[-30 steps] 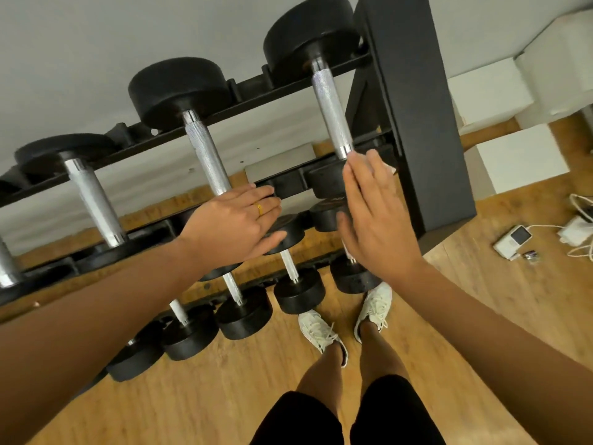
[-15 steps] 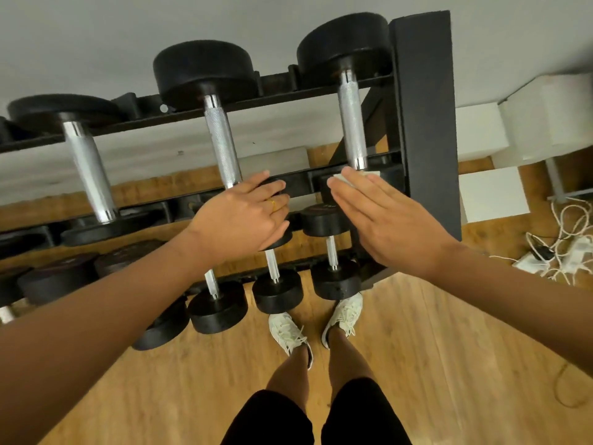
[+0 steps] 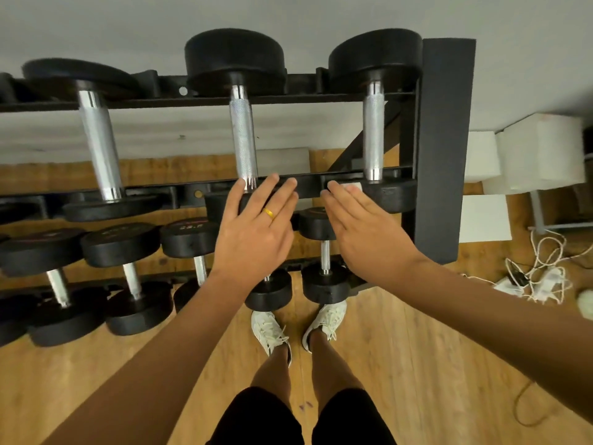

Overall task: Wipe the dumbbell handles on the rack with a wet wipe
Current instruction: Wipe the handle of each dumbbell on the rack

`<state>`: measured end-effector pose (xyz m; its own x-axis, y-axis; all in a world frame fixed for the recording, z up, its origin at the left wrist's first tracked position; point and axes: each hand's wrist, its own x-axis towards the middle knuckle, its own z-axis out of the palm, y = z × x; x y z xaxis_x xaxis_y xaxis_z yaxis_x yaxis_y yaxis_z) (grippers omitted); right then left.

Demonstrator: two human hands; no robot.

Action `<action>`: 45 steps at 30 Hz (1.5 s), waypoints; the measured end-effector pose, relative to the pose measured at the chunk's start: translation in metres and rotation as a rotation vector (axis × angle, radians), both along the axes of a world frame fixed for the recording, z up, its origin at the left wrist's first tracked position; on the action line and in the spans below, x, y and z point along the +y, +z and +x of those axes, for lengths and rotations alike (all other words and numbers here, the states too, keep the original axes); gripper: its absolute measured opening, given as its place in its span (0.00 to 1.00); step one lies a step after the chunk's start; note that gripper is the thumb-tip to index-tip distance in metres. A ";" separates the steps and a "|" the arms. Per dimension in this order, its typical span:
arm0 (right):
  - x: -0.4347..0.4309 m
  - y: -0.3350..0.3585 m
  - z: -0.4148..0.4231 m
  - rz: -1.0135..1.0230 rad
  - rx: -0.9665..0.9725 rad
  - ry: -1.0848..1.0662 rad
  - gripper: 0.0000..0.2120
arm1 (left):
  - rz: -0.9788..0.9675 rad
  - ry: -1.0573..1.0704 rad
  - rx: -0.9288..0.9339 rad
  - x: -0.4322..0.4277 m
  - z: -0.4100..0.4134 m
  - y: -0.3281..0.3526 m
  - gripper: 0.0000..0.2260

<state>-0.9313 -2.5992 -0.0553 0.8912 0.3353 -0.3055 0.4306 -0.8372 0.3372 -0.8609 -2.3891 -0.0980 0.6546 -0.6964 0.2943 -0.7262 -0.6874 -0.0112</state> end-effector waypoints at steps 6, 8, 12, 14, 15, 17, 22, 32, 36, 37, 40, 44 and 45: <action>-0.017 0.010 -0.016 -0.073 0.004 0.069 0.29 | -0.147 0.079 -0.072 -0.007 -0.008 -0.012 0.17; -0.015 0.013 -0.017 -0.084 0.014 0.057 0.29 | -0.163 0.094 -0.081 -0.008 -0.009 -0.013 0.17; 0.006 -0.005 0.007 -0.163 0.055 0.094 0.29 | -0.143 0.083 -0.075 -0.007 -0.009 -0.014 0.19; 0.012 -0.007 0.015 -0.245 0.060 0.102 0.29 | -0.133 0.078 -0.086 -0.006 -0.008 -0.016 0.20; 0.010 -0.006 0.016 -0.250 0.053 0.102 0.29 | -0.137 0.078 -0.086 -0.007 -0.008 -0.016 0.20; 0.000 -0.002 0.006 -0.193 0.015 0.099 0.28 | -0.149 0.086 -0.081 -0.007 -0.008 -0.017 0.19; -0.040 0.004 -0.035 0.155 -0.104 -0.123 0.32 | -0.164 0.092 -0.048 -0.008 -0.008 -0.017 0.18; -0.039 -0.036 -0.050 1.268 -0.396 -0.988 0.25 | -0.153 0.088 -0.087 -0.006 -0.007 -0.022 0.18; -0.059 -0.035 -0.045 1.439 -0.445 -1.055 0.20 | -0.159 0.077 -0.141 -0.007 -0.006 -0.024 0.17; -0.064 -0.036 -0.045 1.449 -0.457 -1.032 0.20 | -0.163 0.077 -0.160 -0.008 -0.006 -0.024 0.17; -0.079 -0.040 -0.045 1.521 -0.502 -1.032 0.19 | -0.174 0.094 -0.173 -0.012 -0.006 -0.024 0.16; -0.083 -0.048 -0.051 1.588 -0.574 -1.164 0.18 | -0.203 0.130 -0.123 -0.015 -0.012 -0.018 0.14; -0.080 -0.052 -0.056 1.607 -0.582 -1.180 0.18 | -0.230 0.144 -0.095 -0.015 -0.016 -0.017 0.14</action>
